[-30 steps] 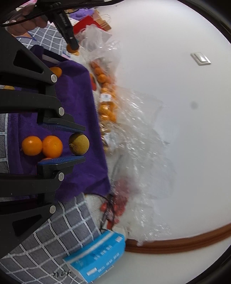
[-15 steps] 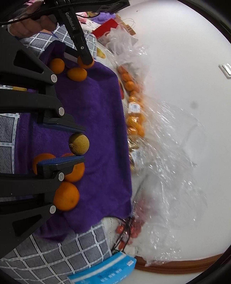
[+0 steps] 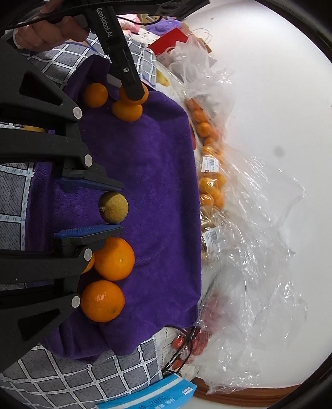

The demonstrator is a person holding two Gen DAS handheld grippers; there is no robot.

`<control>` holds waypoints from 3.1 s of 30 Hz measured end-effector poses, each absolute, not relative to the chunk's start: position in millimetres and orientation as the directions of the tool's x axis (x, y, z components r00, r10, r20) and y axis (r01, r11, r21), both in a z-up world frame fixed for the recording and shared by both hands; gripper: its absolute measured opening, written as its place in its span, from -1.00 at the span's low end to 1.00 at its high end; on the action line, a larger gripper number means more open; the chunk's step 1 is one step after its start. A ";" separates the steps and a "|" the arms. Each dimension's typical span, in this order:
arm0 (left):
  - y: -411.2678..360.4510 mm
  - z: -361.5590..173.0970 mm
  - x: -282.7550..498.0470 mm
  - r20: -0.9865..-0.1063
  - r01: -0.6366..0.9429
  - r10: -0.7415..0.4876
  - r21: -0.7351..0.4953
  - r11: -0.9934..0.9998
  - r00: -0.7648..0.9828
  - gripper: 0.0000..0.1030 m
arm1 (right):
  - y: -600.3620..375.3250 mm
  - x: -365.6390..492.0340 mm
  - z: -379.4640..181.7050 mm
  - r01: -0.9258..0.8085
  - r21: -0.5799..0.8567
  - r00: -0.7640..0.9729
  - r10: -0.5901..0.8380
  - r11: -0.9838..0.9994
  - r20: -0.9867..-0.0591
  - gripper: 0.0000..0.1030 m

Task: Organize fruits
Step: 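Lower both held fruits onto the towel beside the placed oranges, then open both tools to release the fruits and withdraw from the towel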

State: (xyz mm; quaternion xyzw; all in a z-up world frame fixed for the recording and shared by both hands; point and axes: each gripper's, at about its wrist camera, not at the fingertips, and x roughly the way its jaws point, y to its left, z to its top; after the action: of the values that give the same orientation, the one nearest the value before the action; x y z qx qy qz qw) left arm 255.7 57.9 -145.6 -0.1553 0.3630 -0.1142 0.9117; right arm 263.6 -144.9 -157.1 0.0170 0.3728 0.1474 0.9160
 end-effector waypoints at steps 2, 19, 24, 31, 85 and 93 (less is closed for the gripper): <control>56.6 -146.8 256.2 -0.630 0.103 -0.330 -0.369 0.924 0.703 -0.35 | -142.1 263.8 -158.7 -0.258 0.127 0.678 0.273 0.958 -0.683 -0.49; 48.2 -150.7 258.0 -0.644 0.139 -0.365 -0.375 0.917 0.672 -0.35 | -142.1 268.5 -166.2 -0.257 0.111 0.660 0.258 0.960 -0.705 -0.49; 46.8 -150.6 257.8 -0.647 0.140 -0.353 -0.358 0.923 0.676 -0.35 | -140.7 270.7 -169.9 -0.257 0.108 0.651 0.254 0.960 -0.716 -0.49; 46.0 -150.1 257.9 -0.646 0.155 -0.369 -0.363 0.919 0.668 -0.35 | -136.9 271.3 -172.8 -0.267 0.103 0.644 0.256 0.958 -0.721 -0.49; 54.4 -99.1 220.0 -0.532 0.059 -0.203 -0.274 0.960 0.822 -0.14 | -144.0 235.1 -118.9 -0.177 0.060 0.796 0.179 0.982 -0.578 -0.19; 77.2 -105.2 179.7 -0.594 0.025 -0.174 -0.250 0.968 0.786 -0.14 | -133.9 189.4 -115.7 -0.189 0.016 0.753 0.155 0.982 -0.639 0.02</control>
State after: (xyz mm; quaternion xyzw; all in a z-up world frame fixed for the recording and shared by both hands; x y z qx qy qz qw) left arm 179.7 77.2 -105.2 -0.1151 0.3229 -0.0530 0.9379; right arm 189.4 -133.9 -115.7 -0.0249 0.3389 0.0919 0.9360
